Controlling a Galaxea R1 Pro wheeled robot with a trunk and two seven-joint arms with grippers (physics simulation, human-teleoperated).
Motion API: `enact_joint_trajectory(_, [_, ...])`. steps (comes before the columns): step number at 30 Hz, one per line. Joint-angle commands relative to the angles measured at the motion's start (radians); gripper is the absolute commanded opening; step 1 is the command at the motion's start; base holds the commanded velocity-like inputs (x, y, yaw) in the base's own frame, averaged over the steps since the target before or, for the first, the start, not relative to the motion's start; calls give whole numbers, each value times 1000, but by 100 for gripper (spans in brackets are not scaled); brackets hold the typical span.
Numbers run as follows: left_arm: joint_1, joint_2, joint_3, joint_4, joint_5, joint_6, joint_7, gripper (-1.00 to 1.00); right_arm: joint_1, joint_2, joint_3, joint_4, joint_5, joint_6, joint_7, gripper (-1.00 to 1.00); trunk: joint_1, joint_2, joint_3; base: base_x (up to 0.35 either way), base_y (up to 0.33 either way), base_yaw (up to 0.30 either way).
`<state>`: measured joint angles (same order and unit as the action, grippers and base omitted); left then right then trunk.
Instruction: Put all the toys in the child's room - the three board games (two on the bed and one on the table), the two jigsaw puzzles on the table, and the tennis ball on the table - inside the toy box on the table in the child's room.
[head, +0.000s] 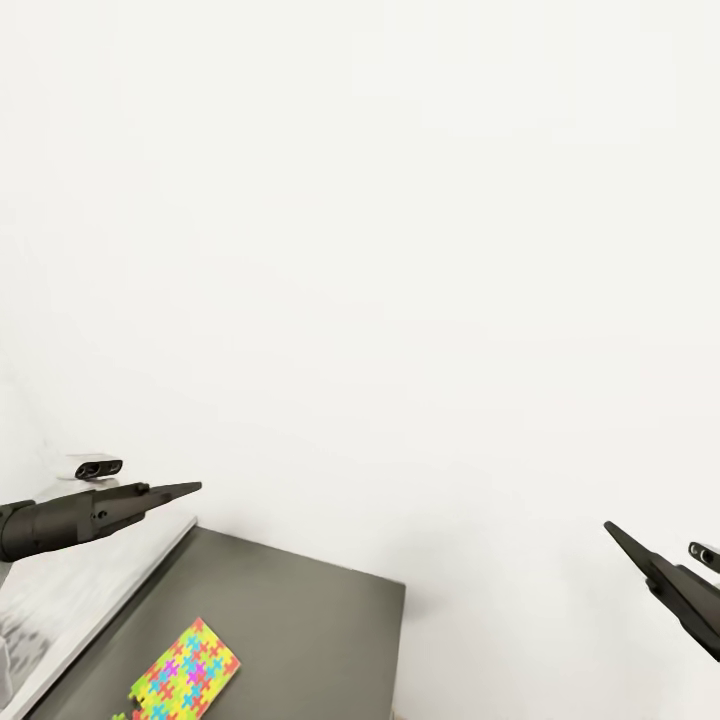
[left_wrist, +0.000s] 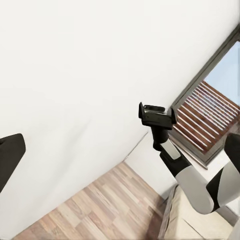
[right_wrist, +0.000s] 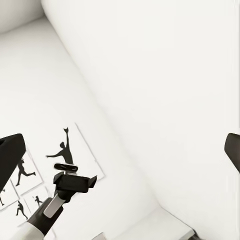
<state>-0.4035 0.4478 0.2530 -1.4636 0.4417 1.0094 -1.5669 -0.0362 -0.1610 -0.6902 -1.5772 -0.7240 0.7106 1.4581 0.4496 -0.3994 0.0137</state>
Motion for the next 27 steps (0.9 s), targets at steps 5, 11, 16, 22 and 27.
enact_joint_trajectory(5, [0,1,0,0,0,11,-4,100,-1,0,0,0,-2,10,2,100,0,-1,6,0,1,-202])
enact_joint_trajectory(11, [0,0,0,0,0,11,-4,100,-1,0,0,0,-2,10,2,100,0,-1,14,0,36,-202])
enact_joint_trajectory(16, [0,0,0,0,0,11,-4,100,-1,0,0,0,-1,10,0,100,0,-1,20,0,11,-160])
enact_joint_trajectory(22, [0,1,0,0,-1,11,-4,100,-1,0,-1,0,0,10,-6,100,0,-1,21,0,2,-41])
enact_joint_trajectory(27, [0,0,0,0,0,11,-4,100,-1,0,0,0,2,9,-12,100,0,-1,21,0,52,-7])
